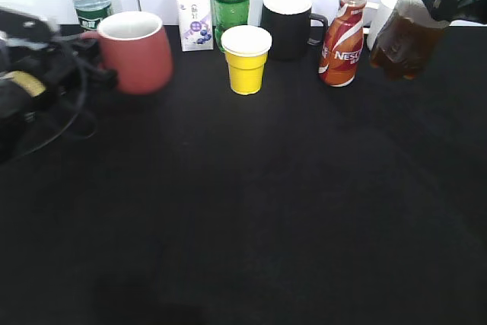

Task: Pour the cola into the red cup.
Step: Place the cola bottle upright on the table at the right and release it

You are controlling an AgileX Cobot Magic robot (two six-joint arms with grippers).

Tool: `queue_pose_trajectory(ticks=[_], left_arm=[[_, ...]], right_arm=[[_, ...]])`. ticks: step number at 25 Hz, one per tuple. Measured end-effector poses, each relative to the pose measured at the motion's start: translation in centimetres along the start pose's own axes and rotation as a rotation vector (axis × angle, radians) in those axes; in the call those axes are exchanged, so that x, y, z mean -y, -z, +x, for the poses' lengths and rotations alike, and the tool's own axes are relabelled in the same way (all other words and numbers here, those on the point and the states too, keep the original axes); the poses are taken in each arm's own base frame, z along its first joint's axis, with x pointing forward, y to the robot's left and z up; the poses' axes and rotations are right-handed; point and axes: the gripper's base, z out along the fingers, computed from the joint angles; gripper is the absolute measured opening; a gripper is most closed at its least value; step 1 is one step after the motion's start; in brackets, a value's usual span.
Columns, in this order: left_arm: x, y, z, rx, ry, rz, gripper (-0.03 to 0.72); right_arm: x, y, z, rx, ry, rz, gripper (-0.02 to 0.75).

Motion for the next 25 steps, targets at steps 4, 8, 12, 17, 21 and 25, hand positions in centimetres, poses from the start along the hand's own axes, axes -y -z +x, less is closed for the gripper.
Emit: queue_pose_trajectory(ticks=[4, 8, 12, 17, 21, 25], left_arm=[[-0.4, -3.0, 2.0, 0.011, -0.003, 0.002, 0.065], [-0.4, -3.6, 4.0, -0.014, 0.005, 0.004, 0.068], [-0.4, -3.6, 4.1, -0.022, 0.013, 0.005, 0.108], [-0.1, -1.8, 3.5, -0.043, 0.031, 0.002, 0.356], [0.2, 1.2, 2.7, -0.100, 0.043, -0.009, 0.365], [1.0, 6.0, 1.5, -0.191, 0.049, -0.009, 0.365]], right_arm=[[0.0, 0.0, 0.0, 0.000, 0.000, 0.000, 0.489], [0.0, 0.0, 0.0, 0.001, -0.002, 0.001, 0.489], [0.0, 0.0, 0.0, 0.001, -0.002, 0.001, 0.489], [0.0, 0.0, 0.0, 0.002, -0.003, 0.003, 0.489], [0.0, 0.0, 0.0, 0.003, -0.006, 0.004, 0.489], [0.1, 0.0, 0.0, 0.005, -0.008, 0.007, 0.489]])
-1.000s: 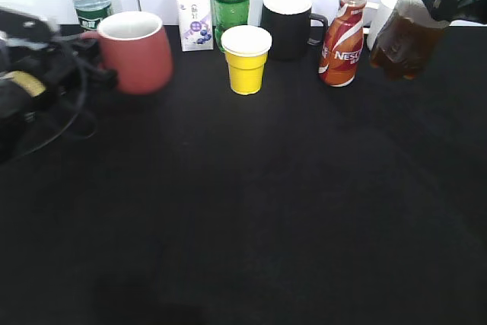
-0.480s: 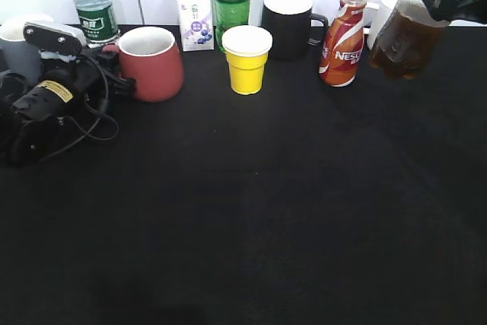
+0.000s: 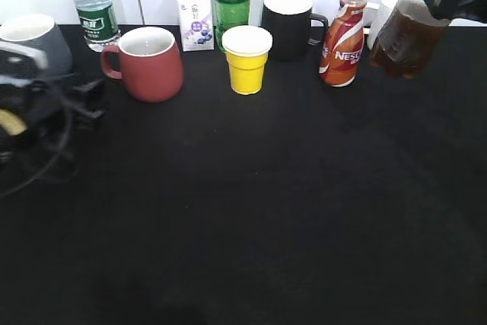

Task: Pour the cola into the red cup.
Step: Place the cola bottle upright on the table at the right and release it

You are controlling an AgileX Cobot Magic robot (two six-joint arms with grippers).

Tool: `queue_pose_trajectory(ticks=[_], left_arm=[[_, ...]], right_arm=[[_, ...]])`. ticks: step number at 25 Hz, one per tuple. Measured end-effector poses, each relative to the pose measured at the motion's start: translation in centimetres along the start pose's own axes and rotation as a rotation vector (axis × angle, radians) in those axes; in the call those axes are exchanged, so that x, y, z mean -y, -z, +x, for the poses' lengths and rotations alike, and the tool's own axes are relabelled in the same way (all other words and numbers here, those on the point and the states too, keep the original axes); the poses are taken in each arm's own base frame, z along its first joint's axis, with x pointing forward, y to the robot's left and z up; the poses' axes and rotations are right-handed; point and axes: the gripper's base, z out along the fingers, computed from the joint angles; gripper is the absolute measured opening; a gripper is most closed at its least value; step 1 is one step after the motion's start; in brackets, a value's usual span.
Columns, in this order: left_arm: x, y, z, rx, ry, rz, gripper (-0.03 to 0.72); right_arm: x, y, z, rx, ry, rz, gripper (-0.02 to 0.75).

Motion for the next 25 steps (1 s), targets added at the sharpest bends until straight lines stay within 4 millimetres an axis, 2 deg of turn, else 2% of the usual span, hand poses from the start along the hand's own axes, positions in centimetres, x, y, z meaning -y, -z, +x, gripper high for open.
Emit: queue_pose_trajectory(ticks=[3, 6, 9, 14, 16, 19, 22, 25], left_arm=[[0.4, 2.8, -3.5, -0.077, -0.067, 0.019, 0.365], [0.5, 6.2, -7.9, -0.095, -0.094, -0.012, 0.363], [0.5, 8.7, -10.4, -0.073, -0.107, -0.046, 0.359], [0.5, 9.0, -10.6, -0.080, -0.111, -0.051, 0.346], [0.5, 9.0, -10.6, -0.082, -0.111, -0.051, 0.342], [0.5, 9.0, -10.6, -0.081, -0.111, -0.051, 0.341], [0.5, 9.0, -10.6, -0.078, -0.111, -0.050, 0.341], [0.5, 9.0, -10.7, -0.076, -0.109, -0.050, 0.341]], right_arm=[[0.3, 0.0, 0.4, -0.043, 0.000, 0.030, 0.489], [0.8, 0.1, 1.1, -0.128, 0.044, 0.088, 0.489], [2.0, -0.6, 3.5, -0.181, 0.084, 0.130, 0.489], [4.9, -1.8, 8.2, -0.108, 0.062, 0.301, 0.489], [5.4, -2.0, 9.5, -0.103, 0.043, 0.328, 0.489], [5.4, -2.0, 9.8, -0.089, 0.044, 0.327, 0.489], [5.5, -2.0, 10.0, -0.140, 0.030, 0.340, 0.597], [5.4, -1.6, 9.1, -0.203, 0.008, 0.364, 0.621]])
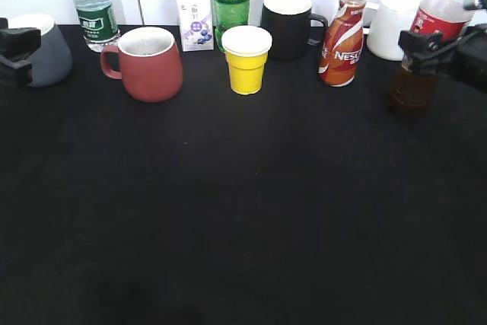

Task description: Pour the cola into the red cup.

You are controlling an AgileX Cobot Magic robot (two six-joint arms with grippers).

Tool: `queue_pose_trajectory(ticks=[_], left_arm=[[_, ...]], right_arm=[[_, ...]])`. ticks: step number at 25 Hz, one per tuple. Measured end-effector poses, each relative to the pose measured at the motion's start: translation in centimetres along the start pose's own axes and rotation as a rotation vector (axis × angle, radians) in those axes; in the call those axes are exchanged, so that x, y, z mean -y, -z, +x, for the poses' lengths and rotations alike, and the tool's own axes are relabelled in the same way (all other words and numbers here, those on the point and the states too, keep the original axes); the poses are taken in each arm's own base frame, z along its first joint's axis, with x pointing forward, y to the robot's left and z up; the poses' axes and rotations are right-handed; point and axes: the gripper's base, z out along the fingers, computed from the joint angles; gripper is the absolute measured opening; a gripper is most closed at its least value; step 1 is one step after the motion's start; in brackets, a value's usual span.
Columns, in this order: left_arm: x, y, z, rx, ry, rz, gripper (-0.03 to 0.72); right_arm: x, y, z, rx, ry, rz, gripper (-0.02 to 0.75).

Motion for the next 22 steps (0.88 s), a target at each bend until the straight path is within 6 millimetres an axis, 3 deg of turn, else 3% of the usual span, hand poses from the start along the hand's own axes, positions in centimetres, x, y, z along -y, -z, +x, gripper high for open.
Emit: queue_pose_trajectory(ticks=[9, 12, 15, 18, 22], left_arm=[[-0.1, 0.8, -0.2, -0.031, 0.035, -0.014, 0.341], [-0.5, 1.9, 0.6, -0.181, 0.144, -0.068, 0.341], [-0.6, 2.7, 1.0, -0.439, 0.326, -0.106, 0.340], [-0.8, 4.1, -2.7, -0.538, 0.383, -0.097, 0.340], [-0.5, 9.8, -5.4, -0.494, 0.345, -0.065, 0.340]], right_arm=[[-0.3, 2.7, 0.1, -0.256, -0.047, 0.030, 0.623], [-0.4, 4.1, -0.5, -0.365, -0.075, 0.055, 0.623], [0.0, 7.3, -2.6, -0.486, -0.119, 0.211, 0.620], [-2.6, 10.5, -5.2, -0.548, -0.045, 0.247, 0.586], [-5.3, 12.6, -9.7, -0.654, 0.003, 0.179, 0.576]])
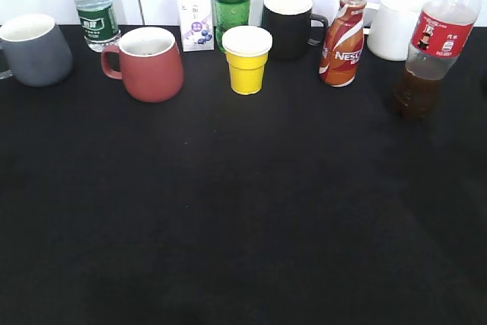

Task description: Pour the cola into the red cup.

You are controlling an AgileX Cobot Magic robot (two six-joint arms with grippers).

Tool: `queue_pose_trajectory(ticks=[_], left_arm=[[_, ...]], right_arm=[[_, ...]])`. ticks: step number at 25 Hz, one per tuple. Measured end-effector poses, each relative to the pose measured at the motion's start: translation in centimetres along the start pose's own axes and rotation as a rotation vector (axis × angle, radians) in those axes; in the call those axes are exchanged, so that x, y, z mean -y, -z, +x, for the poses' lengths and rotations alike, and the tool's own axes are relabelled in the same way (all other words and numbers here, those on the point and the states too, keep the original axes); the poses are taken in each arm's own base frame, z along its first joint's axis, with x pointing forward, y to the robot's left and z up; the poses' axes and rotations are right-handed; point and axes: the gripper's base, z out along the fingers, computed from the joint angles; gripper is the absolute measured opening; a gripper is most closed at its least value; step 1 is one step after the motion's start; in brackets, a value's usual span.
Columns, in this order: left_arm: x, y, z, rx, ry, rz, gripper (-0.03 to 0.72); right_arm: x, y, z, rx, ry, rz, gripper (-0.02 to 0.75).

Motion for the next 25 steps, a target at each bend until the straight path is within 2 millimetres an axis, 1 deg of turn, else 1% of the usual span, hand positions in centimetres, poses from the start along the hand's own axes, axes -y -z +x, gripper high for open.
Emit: queue_pose_trajectory(ticks=[1, 2, 3, 4, 5, 6, 8, 9, 10, 11, 13, 14, 17, 25], left_arm=[[0.0, 2.3, 0.6, 0.048, -0.036, 0.009, 0.340], [0.0, 4.8, 1.4, 0.108, -0.069, 0.018, 0.340], [0.0, 6.3, 2.1, 0.144, -0.081, 0.023, 0.340], [-0.1, 7.1, 3.0, 0.163, -0.085, 0.031, 0.340], [-0.2, 7.5, 4.3, 0.157, -0.086, 0.038, 0.340], [-0.4, 7.8, 5.7, 0.140, -0.089, 0.037, 0.340], [-0.8, 8.5, 8.8, 0.153, -0.096, 0.040, 0.340], [-1.0, 8.9, 10.3, 0.167, -0.112, 0.041, 0.340], [-1.3, 9.1, 11.7, 0.191, -0.125, 0.042, 0.340], [-1.4, 9.2, 12.9, 0.209, -0.155, 0.040, 0.340], [-1.7, 9.1, 14.5, 0.225, -0.187, 0.039, 0.340], [-1.7, 9.2, 14.7, 0.233, -0.192, 0.039, 0.340], [-1.7, 9.2, 14.7, 0.235, -0.199, 0.037, 0.340], [-1.7, 9.3, 14.7, 0.238, -0.199, 0.037, 0.340]], right_arm=[[0.1, 2.1, -0.4, 0.031, -0.005, -0.031, 0.576], [0.4, 4.5, -0.3, 0.080, -0.019, -0.049, 0.576], [0.8, 7.2, 0.3, 0.129, -0.031, -0.074, 0.575], [1.2, 9.5, 1.6, 0.127, -0.034, -0.096, 0.575], [1.6, 11.8, 3.0, 0.149, -0.041, -0.114, 0.575], [2.0, 13.1, 4.6, 0.160, -0.044, -0.117, 0.574], [2.8, 14.6, 8.9, 0.149, -0.053, -0.120, 0.574], [3.1, 15.1, 11.1, 0.142, -0.056, -0.117, 0.574], [3.5, 15.7, 13.0, 0.174, -0.059, -0.114, 0.574], [3.8, 15.7, 14.7, 0.194, -0.057, -0.101, 0.574], [4.1, 15.2, 16.9, 0.242, -0.033, -0.087, 0.574], [4.1, 14.7, 17.5, 0.251, -0.026, -0.087, 0.574], [3.6, 14.0, 17.4, 0.304, 0.009, -0.121, 0.574], [3.5, 14.1, 17.3, 0.318, 0.005, -0.120, 0.574]])
